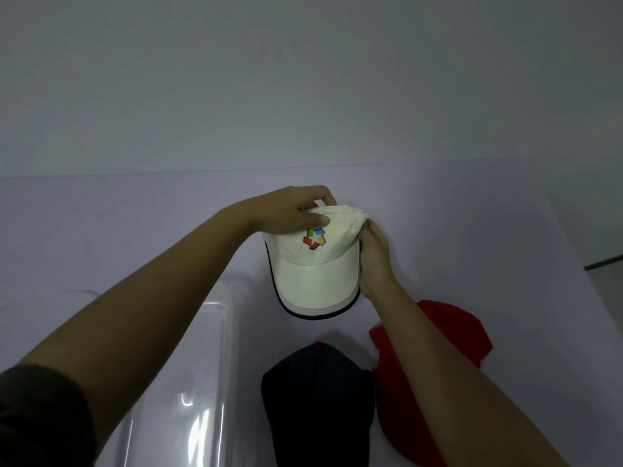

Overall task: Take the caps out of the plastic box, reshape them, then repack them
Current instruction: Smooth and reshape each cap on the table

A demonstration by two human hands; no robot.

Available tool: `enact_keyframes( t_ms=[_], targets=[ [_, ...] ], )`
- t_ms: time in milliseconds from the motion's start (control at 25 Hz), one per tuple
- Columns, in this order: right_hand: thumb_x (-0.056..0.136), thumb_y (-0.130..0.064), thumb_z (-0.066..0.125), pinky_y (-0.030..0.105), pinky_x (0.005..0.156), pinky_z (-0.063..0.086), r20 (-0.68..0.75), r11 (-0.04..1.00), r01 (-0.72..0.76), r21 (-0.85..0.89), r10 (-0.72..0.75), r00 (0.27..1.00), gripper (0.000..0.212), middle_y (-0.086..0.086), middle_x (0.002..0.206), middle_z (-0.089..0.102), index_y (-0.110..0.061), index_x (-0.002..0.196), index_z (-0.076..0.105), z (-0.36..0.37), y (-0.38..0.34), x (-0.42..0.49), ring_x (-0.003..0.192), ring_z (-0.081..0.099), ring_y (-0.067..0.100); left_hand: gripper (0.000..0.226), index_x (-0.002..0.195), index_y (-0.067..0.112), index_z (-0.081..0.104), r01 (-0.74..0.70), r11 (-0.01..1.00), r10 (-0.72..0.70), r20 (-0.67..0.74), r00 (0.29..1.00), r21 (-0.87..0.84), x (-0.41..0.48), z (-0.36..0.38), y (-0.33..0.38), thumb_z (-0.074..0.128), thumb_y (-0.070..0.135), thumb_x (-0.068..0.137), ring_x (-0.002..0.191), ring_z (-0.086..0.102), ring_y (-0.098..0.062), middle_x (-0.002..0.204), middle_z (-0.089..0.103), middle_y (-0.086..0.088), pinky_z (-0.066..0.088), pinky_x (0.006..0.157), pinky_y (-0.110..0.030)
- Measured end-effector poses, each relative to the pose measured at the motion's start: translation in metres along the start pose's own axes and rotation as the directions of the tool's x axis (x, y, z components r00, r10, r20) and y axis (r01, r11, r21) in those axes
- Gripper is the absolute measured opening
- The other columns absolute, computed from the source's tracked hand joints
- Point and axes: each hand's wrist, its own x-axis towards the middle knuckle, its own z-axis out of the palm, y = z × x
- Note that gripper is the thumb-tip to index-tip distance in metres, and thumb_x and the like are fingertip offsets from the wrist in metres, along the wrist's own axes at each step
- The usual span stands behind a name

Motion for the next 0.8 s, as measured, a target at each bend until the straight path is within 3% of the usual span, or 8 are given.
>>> enact_keyframes(
  t_ms=[120,200,280,400,560,640,720,800],
  targets=[
    [0.092,-0.033,0.054,0.049,0.090,0.053,-0.058,0.999,-0.039,0.033,0.041,0.998,0.027,0.008,0.108,0.070,-0.016,0.106,0.068,0.000,-0.001,-0.003,0.102,0.066,0.028,0.029,0.108,0.019,0.054,0.048,0.999,-0.049,-0.163,0.986,-0.005,-0.002,0.001,-0.007,0.054,0.041,0.090,0.088,0.059,-0.011,0.104,0.061,0.004,0.047,0.076,-0.018],
    [0.092,-0.037,0.054,0.046,0.089,0.054,-0.112,0.994,-0.078,0.071,0.085,0.990,0.030,0.006,0.107,0.071,-0.015,0.106,0.067,-0.002,-0.005,0.000,0.100,0.066,0.026,0.040,0.102,0.014,0.060,0.070,0.957,-0.160,-0.309,0.938,-0.281,-0.008,0.006,-0.022,0.048,0.050,0.090,0.094,0.059,-0.015,0.105,0.064,-0.002,0.048,0.083,-0.028],
    [0.093,-0.039,0.052,0.043,0.087,0.055,-0.125,0.991,-0.111,0.074,0.120,0.985,0.032,0.005,0.110,0.069,-0.016,0.111,0.064,-0.003,-0.007,0.004,0.100,0.066,0.023,0.048,0.109,0.013,0.058,0.072,0.802,-0.299,-0.295,0.907,-0.593,-0.015,0.019,-0.038,0.041,0.054,0.091,0.107,0.056,-0.018,0.114,0.061,-0.005,0.046,0.093,-0.039],
    [0.091,-0.042,0.052,0.044,0.088,0.055,-0.109,0.992,-0.126,0.028,0.129,0.986,0.034,0.002,0.115,0.067,-0.022,0.118,0.060,0.002,-0.010,0.006,0.103,0.065,0.022,0.049,0.116,0.013,0.055,0.071,0.575,-0.393,-0.200,0.897,-0.815,-0.016,0.043,-0.045,0.041,0.053,0.092,0.111,0.056,-0.019,0.118,0.059,-0.005,0.047,0.096,-0.045],
    [0.059,-0.088,0.040,0.048,0.096,0.049,-0.095,0.972,-0.232,-0.018,0.230,0.969,0.090,0.004,0.123,0.063,-0.029,0.125,0.056,0.008,-0.007,0.008,0.108,0.062,0.026,0.048,0.101,0.011,0.055,0.040,0.575,-0.413,-0.248,0.876,-0.817,-0.010,0.056,-0.040,0.037,0.055,0.092,0.100,0.059,-0.020,0.105,0.062,-0.008,0.047,0.093,-0.037],
    [0.045,-0.097,0.029,0.046,0.100,0.045,-0.126,0.956,-0.287,-0.067,0.277,0.953,0.110,0.006,0.124,0.062,-0.028,0.125,0.057,0.007,-0.006,0.011,0.110,0.060,0.028,0.057,0.099,0.009,0.055,0.052,0.567,-0.439,-0.248,0.863,-0.822,-0.007,0.061,-0.040,0.035,0.061,0.090,0.103,0.057,-0.021,0.109,0.060,-0.012,0.044,0.098,-0.036],
    [0.064,-0.089,0.025,0.043,0.100,0.046,-0.162,0.948,-0.300,-0.108,0.281,0.946,0.092,0.006,0.122,0.062,-0.026,0.120,0.060,0.007,-0.004,0.008,0.108,0.060,0.026,0.055,0.089,0.006,0.053,0.048,0.454,-0.563,-0.245,0.789,-0.890,-0.003,0.067,-0.040,0.030,0.055,0.094,0.093,0.058,-0.021,0.097,0.061,-0.013,0.047,0.089,-0.031],
    [0.074,-0.083,0.026,0.042,0.097,0.048,-0.158,0.943,-0.311,-0.119,0.291,0.944,0.079,0.004,0.118,0.064,-0.026,0.115,0.062,0.008,0.002,0.004,0.104,0.061,0.024,0.041,0.072,0.011,0.049,0.026,0.309,-0.650,-0.191,0.735,-0.951,-0.001,0.077,-0.042,0.029,0.035,0.099,0.071,0.053,-0.014,0.074,0.059,-0.004,0.046,0.065,-0.025]
  ],
)
